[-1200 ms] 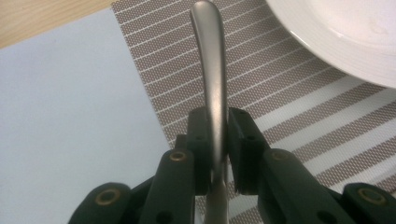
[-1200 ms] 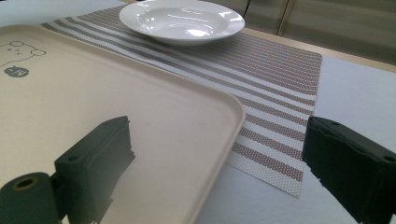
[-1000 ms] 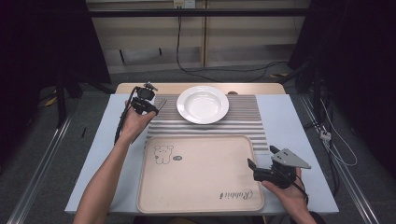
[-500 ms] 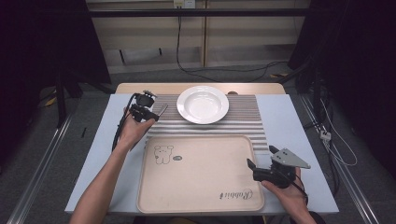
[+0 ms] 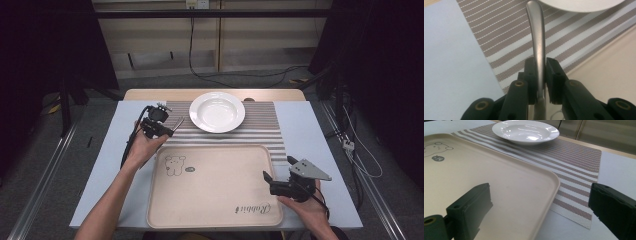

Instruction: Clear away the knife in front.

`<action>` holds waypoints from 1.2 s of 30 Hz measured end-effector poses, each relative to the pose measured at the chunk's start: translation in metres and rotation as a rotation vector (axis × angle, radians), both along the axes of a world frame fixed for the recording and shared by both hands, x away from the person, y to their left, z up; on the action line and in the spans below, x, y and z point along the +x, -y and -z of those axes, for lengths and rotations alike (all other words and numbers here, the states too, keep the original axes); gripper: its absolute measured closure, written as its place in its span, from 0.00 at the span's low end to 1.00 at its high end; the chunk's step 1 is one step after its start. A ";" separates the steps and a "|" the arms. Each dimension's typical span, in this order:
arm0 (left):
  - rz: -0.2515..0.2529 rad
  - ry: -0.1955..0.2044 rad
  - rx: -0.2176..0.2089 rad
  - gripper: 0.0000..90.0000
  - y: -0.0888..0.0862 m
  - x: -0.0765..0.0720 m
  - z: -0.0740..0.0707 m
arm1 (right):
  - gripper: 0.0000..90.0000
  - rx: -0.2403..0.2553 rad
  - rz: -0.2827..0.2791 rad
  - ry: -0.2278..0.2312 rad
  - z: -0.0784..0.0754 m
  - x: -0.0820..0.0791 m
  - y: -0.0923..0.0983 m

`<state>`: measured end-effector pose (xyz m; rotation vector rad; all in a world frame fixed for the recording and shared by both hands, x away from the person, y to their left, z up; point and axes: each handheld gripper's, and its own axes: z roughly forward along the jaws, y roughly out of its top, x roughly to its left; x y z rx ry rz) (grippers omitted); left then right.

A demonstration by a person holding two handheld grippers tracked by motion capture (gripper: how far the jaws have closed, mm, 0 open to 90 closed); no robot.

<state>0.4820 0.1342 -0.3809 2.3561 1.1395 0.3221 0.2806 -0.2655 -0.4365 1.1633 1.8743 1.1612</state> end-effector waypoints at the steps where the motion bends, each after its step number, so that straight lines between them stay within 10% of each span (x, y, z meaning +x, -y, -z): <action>1: 0.004 -0.002 0.002 0.89 0.001 -0.002 0.000 | 0.05 0.003 -0.002 -0.003 0.000 0.000 0.000; 24: 0.079 -0.033 -0.025 0.89 0.025 -0.057 0.000 | 0.06 -0.002 0.006 -0.001 0.000 0.000 0.000; 36: 0.081 -0.060 0.050 0.89 0.039 -0.075 0.016 | 0.06 -0.002 0.007 -0.007 0.000 -0.001 0.000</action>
